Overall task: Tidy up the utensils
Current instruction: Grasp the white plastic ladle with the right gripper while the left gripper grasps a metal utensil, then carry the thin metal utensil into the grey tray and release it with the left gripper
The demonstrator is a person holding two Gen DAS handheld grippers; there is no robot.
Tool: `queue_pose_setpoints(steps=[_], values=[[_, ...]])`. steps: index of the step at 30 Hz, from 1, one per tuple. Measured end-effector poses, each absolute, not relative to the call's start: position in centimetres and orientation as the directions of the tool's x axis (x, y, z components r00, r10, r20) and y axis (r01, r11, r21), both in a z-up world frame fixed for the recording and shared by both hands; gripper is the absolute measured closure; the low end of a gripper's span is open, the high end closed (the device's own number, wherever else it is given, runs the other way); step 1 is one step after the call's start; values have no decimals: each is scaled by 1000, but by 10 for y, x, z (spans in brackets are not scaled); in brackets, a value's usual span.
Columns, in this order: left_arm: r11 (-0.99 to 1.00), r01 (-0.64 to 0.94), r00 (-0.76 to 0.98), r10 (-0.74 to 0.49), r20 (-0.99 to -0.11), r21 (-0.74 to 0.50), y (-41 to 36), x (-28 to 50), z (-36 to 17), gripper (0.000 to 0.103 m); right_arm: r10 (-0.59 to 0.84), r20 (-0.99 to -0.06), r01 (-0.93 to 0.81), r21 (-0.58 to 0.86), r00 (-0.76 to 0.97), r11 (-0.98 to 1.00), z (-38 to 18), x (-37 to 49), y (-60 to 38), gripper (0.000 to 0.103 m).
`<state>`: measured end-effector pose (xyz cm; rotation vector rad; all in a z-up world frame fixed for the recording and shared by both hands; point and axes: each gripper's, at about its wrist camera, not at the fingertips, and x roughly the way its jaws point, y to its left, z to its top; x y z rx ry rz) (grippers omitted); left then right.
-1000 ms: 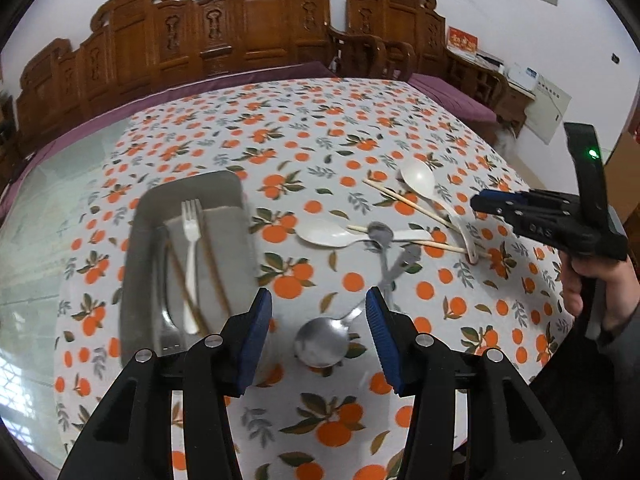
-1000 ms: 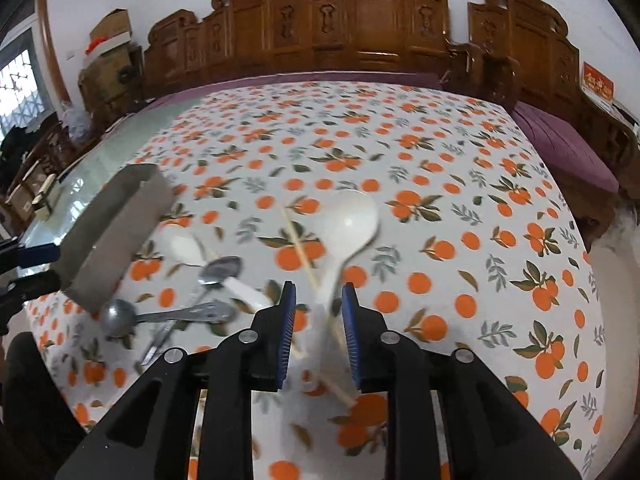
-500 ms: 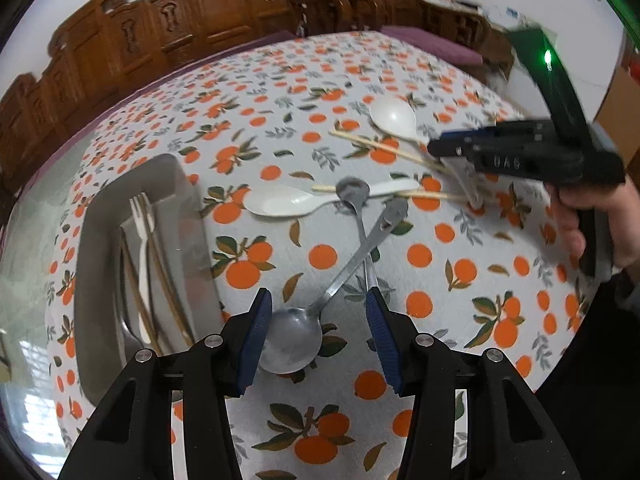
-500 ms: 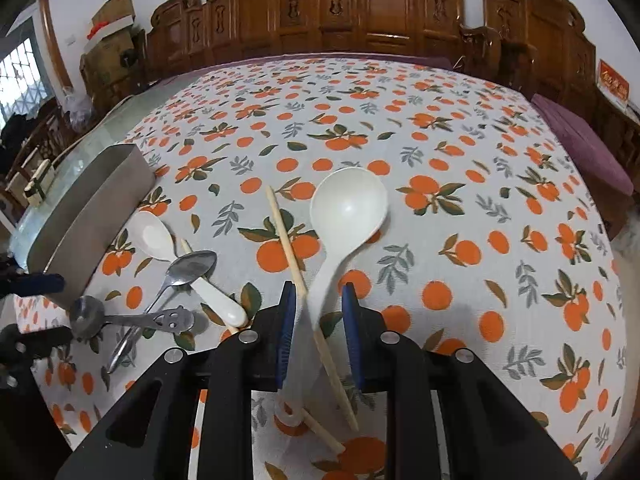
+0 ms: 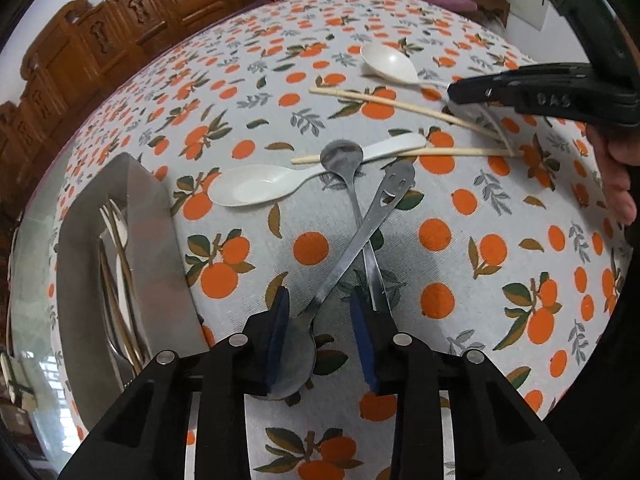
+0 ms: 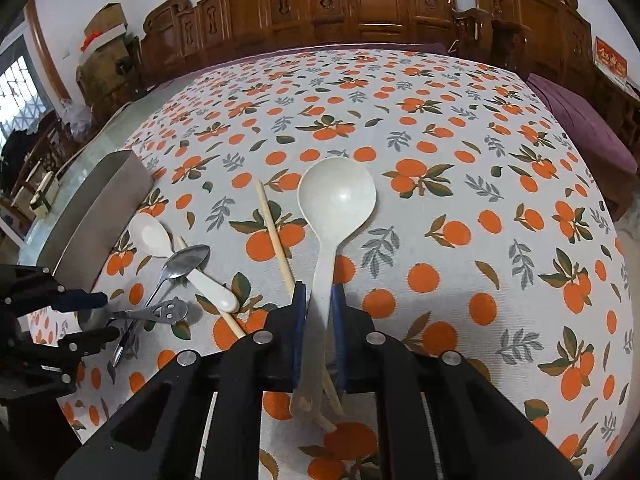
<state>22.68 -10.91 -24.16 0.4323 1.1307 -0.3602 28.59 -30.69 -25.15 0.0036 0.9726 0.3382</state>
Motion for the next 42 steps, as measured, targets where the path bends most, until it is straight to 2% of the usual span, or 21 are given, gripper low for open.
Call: queue_pose_setpoints(steps=[3,5,7,13,33,42], values=[[870,477,373,-71,-925,125,-106,231,-244,76,279,-809,-282,147,518,948,-251,286,-307,88],[875,475,360,-92,-928,97,-105,233,-244,80,283,-805,-285,148,521,947,-249,286,-307,88],[877,474,352,-108,-930,78,-104,234,-244,88,283,-804,-286,147,523,947,-248,286,-307,88],[886,461,366,-132,-921,56,-100,232,-240,98,283,-805,-290,145,521,946,-249,287,-303,88],[895,437,425,-291,-857,-87,-89,223,-217,102,264,-817,-289,125,513,949,-256,310,-292,87],[905,412,491,-317,-811,-104,-80,229,-187,102,190,-846,-290,44,498,956,-265,313,-281,85]])
